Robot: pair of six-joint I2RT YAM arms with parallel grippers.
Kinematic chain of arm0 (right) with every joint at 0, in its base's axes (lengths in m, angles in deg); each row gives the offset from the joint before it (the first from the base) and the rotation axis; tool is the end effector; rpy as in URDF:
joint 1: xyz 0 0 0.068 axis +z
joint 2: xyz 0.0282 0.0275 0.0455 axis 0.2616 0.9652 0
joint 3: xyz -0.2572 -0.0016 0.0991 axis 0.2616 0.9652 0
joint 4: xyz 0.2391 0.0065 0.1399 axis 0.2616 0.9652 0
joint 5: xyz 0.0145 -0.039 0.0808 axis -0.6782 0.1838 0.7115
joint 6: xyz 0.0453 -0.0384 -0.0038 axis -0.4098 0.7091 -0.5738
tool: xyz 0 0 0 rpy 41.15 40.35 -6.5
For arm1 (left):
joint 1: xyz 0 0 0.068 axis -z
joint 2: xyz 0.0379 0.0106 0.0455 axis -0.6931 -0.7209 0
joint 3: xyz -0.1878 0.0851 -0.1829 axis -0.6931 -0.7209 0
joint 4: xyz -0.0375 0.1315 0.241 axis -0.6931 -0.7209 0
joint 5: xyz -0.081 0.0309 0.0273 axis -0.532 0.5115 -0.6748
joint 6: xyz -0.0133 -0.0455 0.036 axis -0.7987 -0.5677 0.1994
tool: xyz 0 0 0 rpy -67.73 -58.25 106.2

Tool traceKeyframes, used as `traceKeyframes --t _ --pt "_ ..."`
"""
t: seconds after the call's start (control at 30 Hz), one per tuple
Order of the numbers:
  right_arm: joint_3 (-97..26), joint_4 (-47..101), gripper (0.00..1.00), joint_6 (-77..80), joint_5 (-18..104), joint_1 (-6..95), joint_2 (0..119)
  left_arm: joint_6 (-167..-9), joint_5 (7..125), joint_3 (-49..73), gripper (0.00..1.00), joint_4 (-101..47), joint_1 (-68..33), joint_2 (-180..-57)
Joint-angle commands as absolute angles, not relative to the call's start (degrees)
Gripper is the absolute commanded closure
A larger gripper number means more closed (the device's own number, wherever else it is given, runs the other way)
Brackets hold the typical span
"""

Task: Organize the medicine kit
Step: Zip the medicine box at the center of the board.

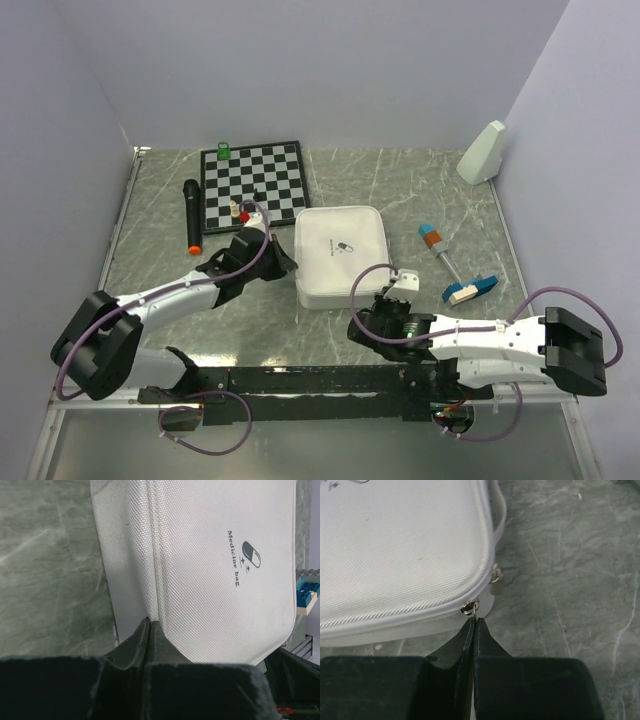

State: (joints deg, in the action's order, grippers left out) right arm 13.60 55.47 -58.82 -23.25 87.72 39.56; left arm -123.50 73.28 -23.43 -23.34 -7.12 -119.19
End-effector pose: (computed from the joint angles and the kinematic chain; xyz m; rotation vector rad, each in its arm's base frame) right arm 0.0905 0.1642 0.1614 0.1631 2.0534 0.0464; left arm 0.2346 -0.1762 0.1876 -0.1974 2.2776 -0.8368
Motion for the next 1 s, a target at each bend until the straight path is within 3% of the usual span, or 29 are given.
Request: traceKeyframes --t 0.0,0.3,0.5,0.73,0.77,0.87,0.97 --pt "12.4 64.6 1.0 -66.0 -27.3 85.4 39.3 -120.1 82.5 -26.1 0.99 -31.3 -11.3 -117.0" --pt "15.3 60.9 1.0 -66.6 -23.8 79.0 36.7 -121.8 84.8 -26.7 0.99 -32.0 -16.0 -115.6" --pt "15.4 66.1 1.0 -73.7 -25.1 76.2 32.3 -122.0 84.8 -26.7 0.99 -32.0 -17.5 -115.8" --pt "16.8 53.0 1.0 -58.0 -22.9 75.5 30.2 -122.8 81.3 -25.2 0.99 -32.5 -17.7 -115.9" --pt "16.8 52.7 1.0 -57.3 -22.5 75.5 30.7 -122.8 79.9 -25.0 0.92 -32.3 -17.7 -115.6" --pt "17.0 50.5 1.0 -54.5 -21.4 75.5 31.9 -124.5 74.9 -24.9 0.56 -31.3 -17.2 -113.2" --pt "17.2 48.6 1.0 -52.7 -20.6 75.8 32.4 -128.7 76.0 -25.2 0.33 -31.0 -12.9 -108.6"
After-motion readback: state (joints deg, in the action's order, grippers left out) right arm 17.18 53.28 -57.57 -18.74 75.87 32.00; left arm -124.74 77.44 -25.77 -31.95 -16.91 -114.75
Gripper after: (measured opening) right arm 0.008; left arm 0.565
